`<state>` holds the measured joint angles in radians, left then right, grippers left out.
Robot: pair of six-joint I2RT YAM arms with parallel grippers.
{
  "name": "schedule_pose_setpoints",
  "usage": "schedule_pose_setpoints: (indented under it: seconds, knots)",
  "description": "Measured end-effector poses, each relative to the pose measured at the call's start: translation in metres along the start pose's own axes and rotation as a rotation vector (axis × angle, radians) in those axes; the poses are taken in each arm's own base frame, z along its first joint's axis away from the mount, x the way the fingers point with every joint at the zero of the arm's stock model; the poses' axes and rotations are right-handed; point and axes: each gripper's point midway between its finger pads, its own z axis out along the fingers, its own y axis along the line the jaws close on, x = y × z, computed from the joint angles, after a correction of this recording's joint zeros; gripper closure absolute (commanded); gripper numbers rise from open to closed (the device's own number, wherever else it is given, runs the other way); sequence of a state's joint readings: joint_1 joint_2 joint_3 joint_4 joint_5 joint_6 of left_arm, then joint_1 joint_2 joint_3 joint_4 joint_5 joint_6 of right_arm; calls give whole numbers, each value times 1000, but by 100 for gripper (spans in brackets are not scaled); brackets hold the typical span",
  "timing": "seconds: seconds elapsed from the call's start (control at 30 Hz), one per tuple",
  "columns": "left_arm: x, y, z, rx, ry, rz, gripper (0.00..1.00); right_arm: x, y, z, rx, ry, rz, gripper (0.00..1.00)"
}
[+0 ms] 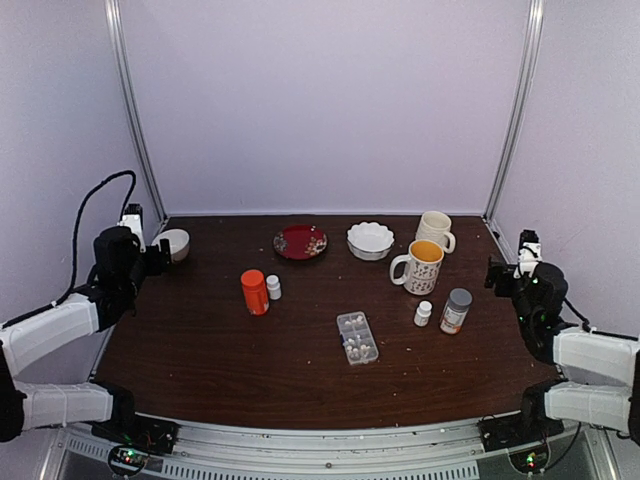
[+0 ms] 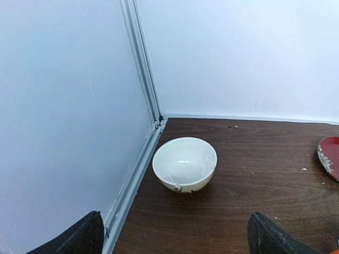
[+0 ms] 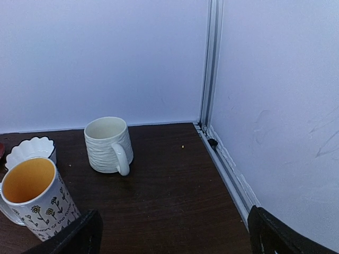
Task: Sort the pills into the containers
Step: Reset both arms
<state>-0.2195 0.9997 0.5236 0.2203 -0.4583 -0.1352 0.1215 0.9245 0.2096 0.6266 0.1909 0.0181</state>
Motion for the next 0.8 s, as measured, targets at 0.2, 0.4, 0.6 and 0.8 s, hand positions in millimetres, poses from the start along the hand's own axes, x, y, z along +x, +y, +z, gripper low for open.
schedule_pose_setpoints:
  seconds: [0.2, 0.4, 0.6, 0.8]
  knots:
    - [2, 7, 22, -65, -26, 59, 3, 8, 10, 18, -34, -19, -18, 2]
    - [17, 27, 37, -119, -27, 109, 2, 23, 14, 34, -42, -20, -30, 0]
    - [31, 33, 51, -113, -4, 127, 3, 28, 12, 40, -31, -9, -31, 0]
    - [42, 24, 60, -65, -39, 121, 2, 19, 11, 42, -23, -38, -18, 0]
